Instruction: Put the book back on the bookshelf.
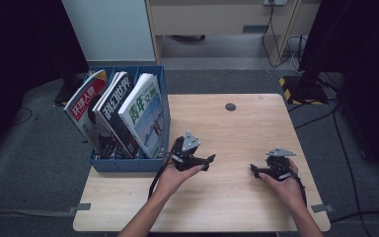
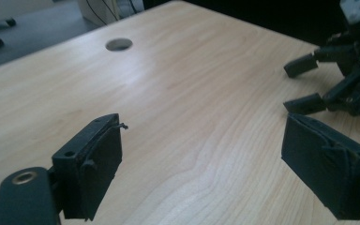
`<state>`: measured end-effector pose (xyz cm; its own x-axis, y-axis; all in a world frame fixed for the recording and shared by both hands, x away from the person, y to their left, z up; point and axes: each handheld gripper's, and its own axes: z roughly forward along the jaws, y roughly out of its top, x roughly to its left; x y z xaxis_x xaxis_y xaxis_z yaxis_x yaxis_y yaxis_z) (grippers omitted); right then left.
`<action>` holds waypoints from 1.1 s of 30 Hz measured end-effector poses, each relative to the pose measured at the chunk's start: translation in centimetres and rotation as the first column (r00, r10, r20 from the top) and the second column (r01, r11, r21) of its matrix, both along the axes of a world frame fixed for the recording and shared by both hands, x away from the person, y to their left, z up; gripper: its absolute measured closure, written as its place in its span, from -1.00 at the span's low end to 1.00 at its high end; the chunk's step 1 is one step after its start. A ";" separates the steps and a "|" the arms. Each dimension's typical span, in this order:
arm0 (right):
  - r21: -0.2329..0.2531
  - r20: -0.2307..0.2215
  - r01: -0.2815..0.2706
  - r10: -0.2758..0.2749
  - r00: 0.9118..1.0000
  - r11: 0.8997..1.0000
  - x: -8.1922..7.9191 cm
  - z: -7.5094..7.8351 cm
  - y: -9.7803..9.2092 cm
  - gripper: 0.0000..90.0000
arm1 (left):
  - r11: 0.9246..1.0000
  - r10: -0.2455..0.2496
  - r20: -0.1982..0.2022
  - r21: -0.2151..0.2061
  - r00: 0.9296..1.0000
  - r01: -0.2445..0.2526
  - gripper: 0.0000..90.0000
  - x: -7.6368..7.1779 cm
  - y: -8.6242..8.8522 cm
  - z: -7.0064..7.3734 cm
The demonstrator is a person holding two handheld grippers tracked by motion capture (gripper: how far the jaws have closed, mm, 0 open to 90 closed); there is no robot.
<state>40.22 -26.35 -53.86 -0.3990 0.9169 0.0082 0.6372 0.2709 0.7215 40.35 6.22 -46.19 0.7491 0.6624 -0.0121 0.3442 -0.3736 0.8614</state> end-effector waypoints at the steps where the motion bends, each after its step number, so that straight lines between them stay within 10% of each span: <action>1: 0.000 0.000 0.000 0.000 1.000 1.000 0.0 0.0 0.0 -0.78 | 1.000 -0.008 -0.007 0.010 1.000 0.008 -0.76 0.1 -0.3 -0.3; 23: 0.000 0.003 -0.001 0.001 1.000 1.000 -0.1 0.0 0.0 -0.78 | 0.987 -0.019 -0.162 0.154 0.987 0.044 -0.81 1.6 -3.8 -6.4; 33: -0.001 0.003 0.001 -0.001 1.000 1.000 -0.2 0.0 0.0 -0.78 | 0.981 0.019 -0.159 0.193 0.987 0.012 -0.83 1.8 -3.7 -7.4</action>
<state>40.01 -26.35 -53.86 -0.3978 0.9175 0.0059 0.6355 0.2709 0.7231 42.11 2.50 -53.60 0.7456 0.6664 -0.0025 0.4724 -0.5260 0.7072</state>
